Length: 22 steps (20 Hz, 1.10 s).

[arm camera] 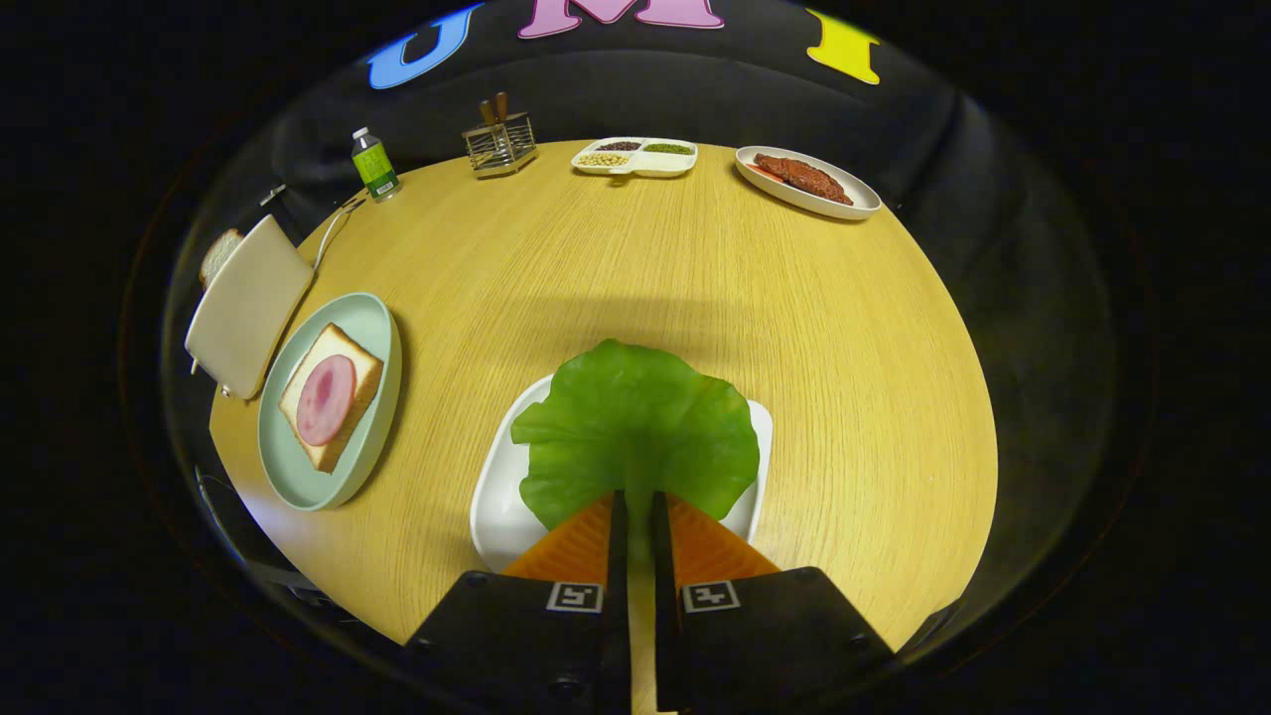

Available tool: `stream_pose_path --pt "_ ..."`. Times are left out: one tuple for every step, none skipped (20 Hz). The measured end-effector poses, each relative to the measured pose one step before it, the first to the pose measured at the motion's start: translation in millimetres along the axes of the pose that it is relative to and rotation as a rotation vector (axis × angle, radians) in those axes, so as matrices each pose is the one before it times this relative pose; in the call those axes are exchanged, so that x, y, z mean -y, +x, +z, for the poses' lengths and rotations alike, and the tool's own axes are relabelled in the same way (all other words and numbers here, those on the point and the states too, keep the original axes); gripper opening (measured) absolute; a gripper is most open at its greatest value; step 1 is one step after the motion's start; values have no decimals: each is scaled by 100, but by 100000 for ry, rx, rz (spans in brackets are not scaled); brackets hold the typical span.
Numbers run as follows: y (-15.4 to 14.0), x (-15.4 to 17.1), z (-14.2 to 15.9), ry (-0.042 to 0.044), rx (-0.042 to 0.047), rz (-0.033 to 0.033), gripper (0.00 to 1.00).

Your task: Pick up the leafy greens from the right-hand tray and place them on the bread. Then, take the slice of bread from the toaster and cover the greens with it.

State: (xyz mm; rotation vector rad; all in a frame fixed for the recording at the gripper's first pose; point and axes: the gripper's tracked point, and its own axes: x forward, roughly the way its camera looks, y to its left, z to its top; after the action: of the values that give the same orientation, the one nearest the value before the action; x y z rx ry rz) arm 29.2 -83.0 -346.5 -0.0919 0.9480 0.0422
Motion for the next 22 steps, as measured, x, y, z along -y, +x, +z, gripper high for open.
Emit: stream_pose_path --pt "54 -79 18 -458 -96 342 12" --pt "-40 -167 -36 -391 -287 638 9" --pt "-184 -22 -124 -429 -555 895 8" --pt "-115 -119 6 686 -767 873 6" --pt "-229 -227 -131 746 -97 803 6" --pt "-520 -151 310 153 1350 411 6" --pt "-546 -15 389 -454 1558 32 6" --pt "-686 -60 509 -729 1779 27 6" --pt "-670 -4 528 -812 1863 -437 6" --pt "-691 11 606 -396 1612 -457 6" --pt "-665 -241 598 511 1427 179 6" --pt "-705 -395 632 1071 1314 602 6" --pt "-632 -474 533 910 1261 611 6" --pt "-609 -505 708 -228 1494 332 6" --pt "-600 -567 614 -1365 1390 288 6" --pt "-518 -763 637 -2074 1242 405 5" --pt "-420 -883 558 -2179 1034 589 6" --pt "-304 -913 505 -2168 360 -45 6" --pt "-290 -983 501 -1520 611 278 5" --pt "-177 -1293 634 -671 900 1235 5" --pt "-206 -1477 557 -222 962 1582 6" --pt "-44 -1417 531 -170 598 1855 5"
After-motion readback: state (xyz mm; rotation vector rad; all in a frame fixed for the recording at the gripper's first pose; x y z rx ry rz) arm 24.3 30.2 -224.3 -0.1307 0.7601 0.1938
